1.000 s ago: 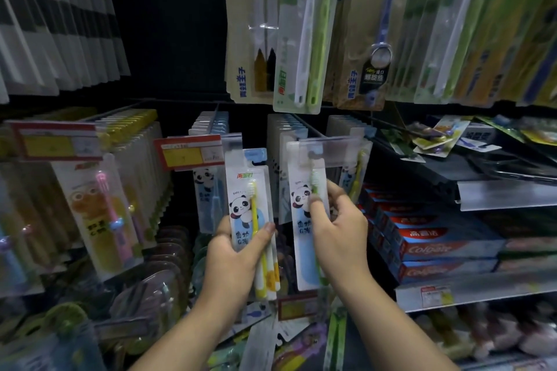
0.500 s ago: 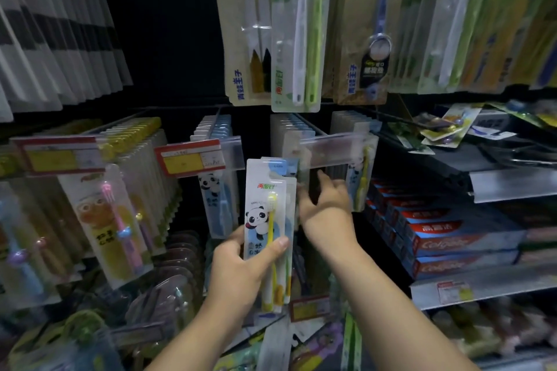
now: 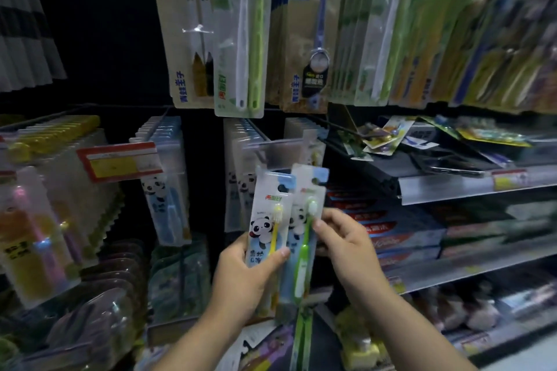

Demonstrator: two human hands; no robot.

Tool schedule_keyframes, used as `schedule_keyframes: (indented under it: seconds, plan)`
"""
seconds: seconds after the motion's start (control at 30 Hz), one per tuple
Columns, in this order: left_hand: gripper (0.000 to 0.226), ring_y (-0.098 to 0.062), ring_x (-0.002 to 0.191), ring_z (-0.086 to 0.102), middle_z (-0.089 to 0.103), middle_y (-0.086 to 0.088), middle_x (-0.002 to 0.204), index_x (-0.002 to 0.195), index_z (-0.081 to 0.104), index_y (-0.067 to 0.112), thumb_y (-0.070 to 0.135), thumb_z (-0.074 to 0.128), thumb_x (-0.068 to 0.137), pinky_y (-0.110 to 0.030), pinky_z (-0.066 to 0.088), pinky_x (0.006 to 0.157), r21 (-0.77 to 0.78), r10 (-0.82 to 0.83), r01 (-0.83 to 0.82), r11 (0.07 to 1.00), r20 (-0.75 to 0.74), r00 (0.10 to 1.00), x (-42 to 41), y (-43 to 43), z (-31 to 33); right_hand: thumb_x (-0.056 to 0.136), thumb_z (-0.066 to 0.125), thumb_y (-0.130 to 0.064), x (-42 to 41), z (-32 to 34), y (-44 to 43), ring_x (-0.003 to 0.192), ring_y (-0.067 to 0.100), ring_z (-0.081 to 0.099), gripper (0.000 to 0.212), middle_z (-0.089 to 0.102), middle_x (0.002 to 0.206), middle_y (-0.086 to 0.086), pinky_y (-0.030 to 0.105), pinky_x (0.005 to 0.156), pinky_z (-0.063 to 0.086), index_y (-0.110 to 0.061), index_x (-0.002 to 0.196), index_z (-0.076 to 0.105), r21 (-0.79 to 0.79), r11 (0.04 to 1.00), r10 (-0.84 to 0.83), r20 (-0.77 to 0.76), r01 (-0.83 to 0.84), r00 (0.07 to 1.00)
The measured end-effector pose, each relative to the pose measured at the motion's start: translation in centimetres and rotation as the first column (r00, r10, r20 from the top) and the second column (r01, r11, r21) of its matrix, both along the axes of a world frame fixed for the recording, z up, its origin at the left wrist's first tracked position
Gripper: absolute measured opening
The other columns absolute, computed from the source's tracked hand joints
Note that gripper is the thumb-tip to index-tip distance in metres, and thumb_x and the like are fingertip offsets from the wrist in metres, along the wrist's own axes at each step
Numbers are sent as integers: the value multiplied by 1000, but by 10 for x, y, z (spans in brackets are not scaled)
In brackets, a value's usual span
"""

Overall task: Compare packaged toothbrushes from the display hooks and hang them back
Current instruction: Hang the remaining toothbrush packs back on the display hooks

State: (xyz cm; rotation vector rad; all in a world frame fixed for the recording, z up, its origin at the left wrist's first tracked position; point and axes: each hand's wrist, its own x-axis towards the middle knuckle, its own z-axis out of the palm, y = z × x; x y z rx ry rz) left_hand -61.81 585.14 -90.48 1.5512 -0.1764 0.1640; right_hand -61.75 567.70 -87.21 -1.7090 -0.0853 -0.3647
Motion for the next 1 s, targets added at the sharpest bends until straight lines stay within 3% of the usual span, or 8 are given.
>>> schedule_keyframes:
  seconds: [0.07, 0.17, 0.3, 0.4, 0.67, 0.8, 0.9, 1.0]
  plan:
    - [23, 10, 89, 70, 75, 31, 99, 106, 70, 34, 25, 81, 88, -4, 51, 71, 6, -3, 3, 1000, -2, 1000, 2, -7, -2, 107, 52, -16, -1, 6, -8, 96, 23, 75, 20, 78, 99, 1, 51, 86, 61, -21, 106, 72, 87, 991, -102, 31, 99, 994]
    - [20, 7, 87, 72, 76, 29, 95, 105, 71, 31, 23, 79, 89, -8, 52, 69, -26, -17, 16, 1000, -25, 1000, 6, -15, -3, 108, 51, -21, 3, 14, -20, 95, 13, 75, 21, 78, 101, -7, 45, 85, 62, -27, 111, 71, 135, 969, -219, 71, 208, 973]
    - [20, 3, 87, 73, 78, 21, 98, 106, 73, 27, 19, 79, 89, -6, 52, 68, -51, -38, 37, 998, -27, 999, 9, -22, -3, 107, 54, -21, 15, 19, -27, 98, 12, 74, 21, 78, 104, -8, 44, 88, 62, -24, 116, 73, 148, 946, -304, 101, 288, 947]
    - [20, 0, 88, 74, 79, 18, 97, 106, 74, 26, 18, 79, 89, -9, 53, 69, -59, -35, 33, 998, -32, 999, 10, -25, -4, 106, 56, -21, 21, 19, -26, 93, 9, 74, 20, 79, 96, -12, 35, 81, 61, -27, 106, 74, 172, 930, -343, 96, 324, 934]
    - [19, 1, 87, 74, 79, 18, 97, 107, 72, 25, 19, 79, 90, -8, 52, 68, -100, -17, 13, 995, -45, 999, 10, -25, -1, 102, 63, -31, 47, 16, -21, 91, 17, 73, 14, 77, 91, -5, 48, 90, 59, -24, 97, 74, 147, 898, -424, 31, 415, 905]
    - [15, 2, 89, 73, 79, 20, 97, 106, 73, 27, 23, 77, 92, -7, 51, 68, -106, -21, 17, 994, -44, 999, 7, -23, 2, 93, 71, -47, 68, 13, -14, 80, 25, 73, 33, 76, 80, 5, 44, 78, 58, -16, 83, 71, 161, 874, -458, -50, 459, 888]
    - [17, -3, 93, 74, 79, 14, 100, 110, 73, 26, 24, 76, 93, -16, 55, 76, -120, -23, 16, 993, -57, 998, 7, -17, 3, 90, 72, -52, 83, 12, -7, 67, 24, 68, 44, 73, 72, 8, 38, 64, 53, -12, 73, 66, 202, 859, -448, -149, 471, 882]
    - [15, -10, 93, 76, 80, 9, 99, 108, 74, 26, 23, 75, 93, -24, 58, 79, -152, -18, 4, 988, -89, 996, 8, -11, 1, 90, 72, -53, 96, 13, -5, 67, 23, 64, 46, 69, 70, 4, 33, 61, 46, -14, 68, 62, 165, 851, -472, -172, 498, 865]
